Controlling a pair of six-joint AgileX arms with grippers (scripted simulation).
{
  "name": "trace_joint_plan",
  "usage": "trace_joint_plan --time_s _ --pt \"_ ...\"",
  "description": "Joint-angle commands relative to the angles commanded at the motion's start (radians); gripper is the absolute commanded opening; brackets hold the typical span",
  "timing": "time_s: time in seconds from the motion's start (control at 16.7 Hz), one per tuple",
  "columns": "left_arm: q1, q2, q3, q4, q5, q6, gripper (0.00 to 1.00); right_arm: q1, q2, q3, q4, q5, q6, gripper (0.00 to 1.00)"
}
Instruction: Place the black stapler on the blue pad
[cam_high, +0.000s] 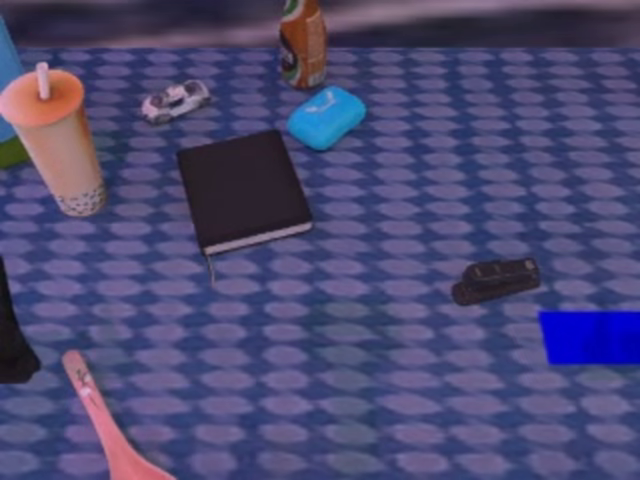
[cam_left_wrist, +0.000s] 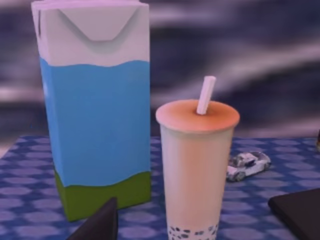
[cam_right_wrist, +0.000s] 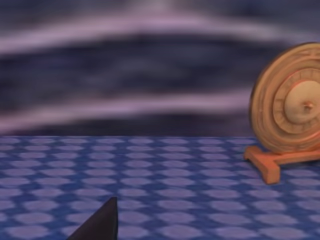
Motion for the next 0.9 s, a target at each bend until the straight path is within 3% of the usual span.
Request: trace_joint_plan --time_s 0.24,0.42,0.9 --pt "0.0 0.0 0.0 0.0 0.0 0.0 1.0 0.01 0.03 0.03 -0.022 -0.001 -0.026 1.0" --pt "0.0 0.0 0.0 0.0 0.0 0.0 1.0 0.044 0.155 0.152 -0.108 -0.003 -0.124 1.0" --pt "0.0 0.0 0.0 0.0 0.0 0.0 1.0 0.197 0.909 0.774 -0.535 0.003 -0.602 1.0"
